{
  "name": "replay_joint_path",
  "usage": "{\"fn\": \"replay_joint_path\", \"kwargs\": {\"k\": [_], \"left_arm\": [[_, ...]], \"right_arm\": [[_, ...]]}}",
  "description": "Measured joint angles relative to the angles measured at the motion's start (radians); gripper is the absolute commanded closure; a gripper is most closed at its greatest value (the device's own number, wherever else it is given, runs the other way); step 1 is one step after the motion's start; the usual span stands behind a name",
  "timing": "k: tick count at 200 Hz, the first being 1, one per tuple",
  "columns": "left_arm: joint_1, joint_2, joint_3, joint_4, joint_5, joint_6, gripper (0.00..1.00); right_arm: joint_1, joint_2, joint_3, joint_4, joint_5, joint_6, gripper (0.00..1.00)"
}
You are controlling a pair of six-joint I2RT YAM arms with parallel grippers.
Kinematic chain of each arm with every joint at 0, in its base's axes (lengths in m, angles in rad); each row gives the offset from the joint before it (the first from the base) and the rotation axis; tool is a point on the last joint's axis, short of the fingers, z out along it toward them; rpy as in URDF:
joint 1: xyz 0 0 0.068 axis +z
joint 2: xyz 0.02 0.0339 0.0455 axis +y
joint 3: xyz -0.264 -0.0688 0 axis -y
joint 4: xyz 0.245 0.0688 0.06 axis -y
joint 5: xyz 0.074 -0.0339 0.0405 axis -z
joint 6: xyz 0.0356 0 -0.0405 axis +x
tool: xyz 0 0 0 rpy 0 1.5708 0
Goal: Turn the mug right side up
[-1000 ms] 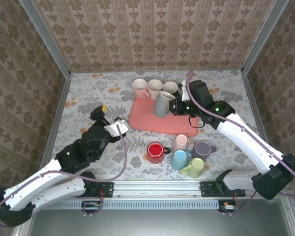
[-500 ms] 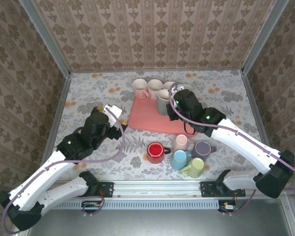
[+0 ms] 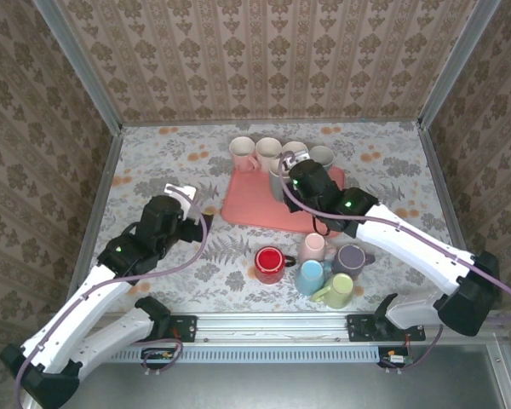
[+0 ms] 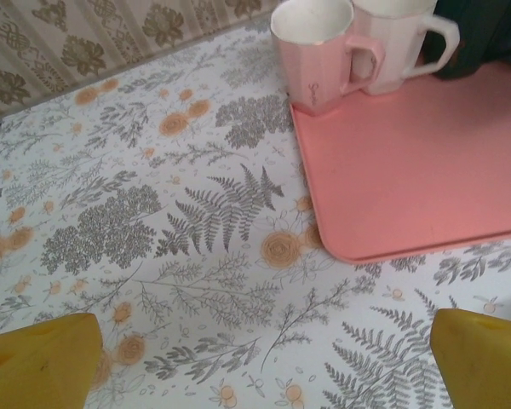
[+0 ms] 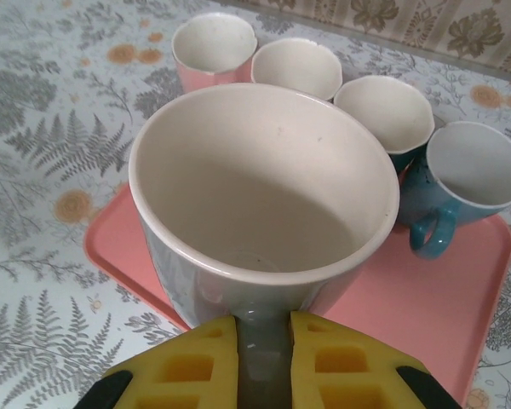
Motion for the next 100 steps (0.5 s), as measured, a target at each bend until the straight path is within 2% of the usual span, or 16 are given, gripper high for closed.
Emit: {"fn": "replay_joint_path", "kwargs": {"k": [43,100], "left_arm": [[0.002,-0.077,-0.067,0.024,0.000,-0.018,0.00],[0.003,-0.079,-0.088,0.069,0.008,-0.017,0.00]], "right_arm": [[0.061,0.133,0.000,0.071,0.072,0.004,1.00],[0.075,0.312,0.005,0.290,0.098,0.089,1.00]]}}
